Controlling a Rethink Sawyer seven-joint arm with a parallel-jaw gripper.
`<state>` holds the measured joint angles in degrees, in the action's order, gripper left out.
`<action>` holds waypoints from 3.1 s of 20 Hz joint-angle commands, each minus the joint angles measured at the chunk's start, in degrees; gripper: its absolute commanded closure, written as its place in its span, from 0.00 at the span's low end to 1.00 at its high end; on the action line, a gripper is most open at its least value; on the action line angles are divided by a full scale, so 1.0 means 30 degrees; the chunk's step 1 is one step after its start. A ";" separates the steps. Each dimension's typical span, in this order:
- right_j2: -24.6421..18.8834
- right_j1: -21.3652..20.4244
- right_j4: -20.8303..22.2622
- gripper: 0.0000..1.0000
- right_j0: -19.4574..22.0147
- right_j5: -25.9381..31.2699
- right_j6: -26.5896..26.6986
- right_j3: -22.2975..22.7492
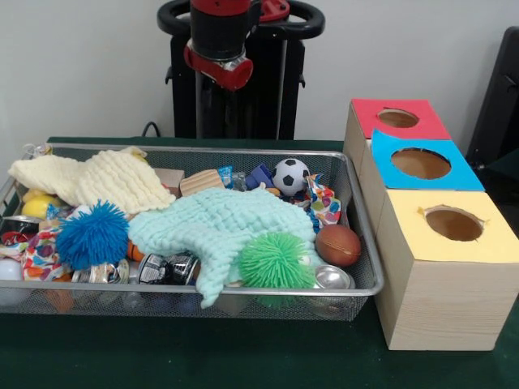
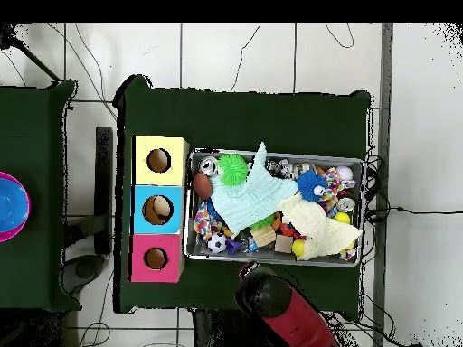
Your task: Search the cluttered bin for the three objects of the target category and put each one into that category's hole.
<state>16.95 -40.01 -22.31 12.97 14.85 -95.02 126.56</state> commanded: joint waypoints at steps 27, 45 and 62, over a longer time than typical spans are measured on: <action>-0.5435 0.2588 0.1595 0.00 0.4016 -1.3005 -0.7230 -0.2141; -0.4912 0.1171 -0.0361 0.00 0.3178 -0.7737 -0.6497 -0.2467; -0.4745 0.2089 -0.1113 0.00 0.2096 -0.8451 -0.7601 -0.2890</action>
<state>6.80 -36.83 -22.00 19.05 -8.74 -103.37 125.03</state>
